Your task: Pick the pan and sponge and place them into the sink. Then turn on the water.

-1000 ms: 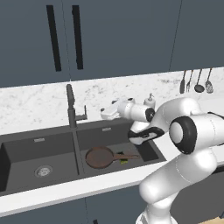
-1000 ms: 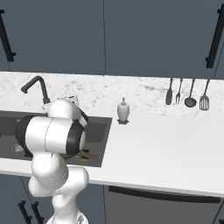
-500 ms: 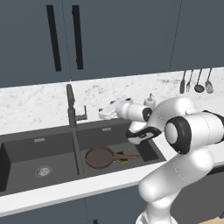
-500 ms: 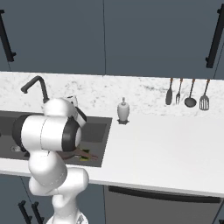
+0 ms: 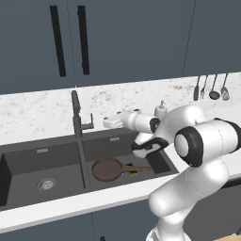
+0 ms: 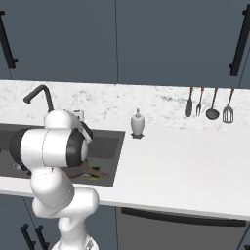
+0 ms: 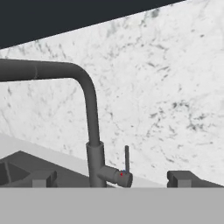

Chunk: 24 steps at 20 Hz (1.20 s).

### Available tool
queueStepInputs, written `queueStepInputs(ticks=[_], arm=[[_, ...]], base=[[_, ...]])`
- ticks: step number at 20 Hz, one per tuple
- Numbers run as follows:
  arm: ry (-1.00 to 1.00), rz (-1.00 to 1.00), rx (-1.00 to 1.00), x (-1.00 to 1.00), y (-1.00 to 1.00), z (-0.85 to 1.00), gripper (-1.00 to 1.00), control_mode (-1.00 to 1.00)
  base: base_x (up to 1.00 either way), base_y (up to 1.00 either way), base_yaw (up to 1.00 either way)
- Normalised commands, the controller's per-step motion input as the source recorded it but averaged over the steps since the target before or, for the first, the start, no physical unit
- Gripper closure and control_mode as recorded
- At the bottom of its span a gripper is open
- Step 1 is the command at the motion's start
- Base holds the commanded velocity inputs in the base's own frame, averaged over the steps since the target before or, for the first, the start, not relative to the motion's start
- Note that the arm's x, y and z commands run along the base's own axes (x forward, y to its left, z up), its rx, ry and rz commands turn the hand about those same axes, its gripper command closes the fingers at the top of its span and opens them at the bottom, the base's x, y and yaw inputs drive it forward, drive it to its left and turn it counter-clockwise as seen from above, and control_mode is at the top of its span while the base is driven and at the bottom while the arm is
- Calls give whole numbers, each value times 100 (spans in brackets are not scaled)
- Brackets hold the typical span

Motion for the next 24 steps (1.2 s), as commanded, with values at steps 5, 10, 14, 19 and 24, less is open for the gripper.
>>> queueStepInputs(ticks=[5, 10, 14, 19, 24], arm=[[-8, 2, 14, 0, 0, -61, -100, -100], [-14, 3, 11, 0, 0, -55, -100, -100], [-20, 2, 9, 4, 0, -59, -100, -100], [-23, 0, 5, 19, 0, -46, -100, -100], [-19, 0, 6, 9, 0, -43, -100, -100]], base=[[0, 0, 0], [0, 0, 0], [0, 0, 0], [0, 0, 0], [0, 0, 0]])
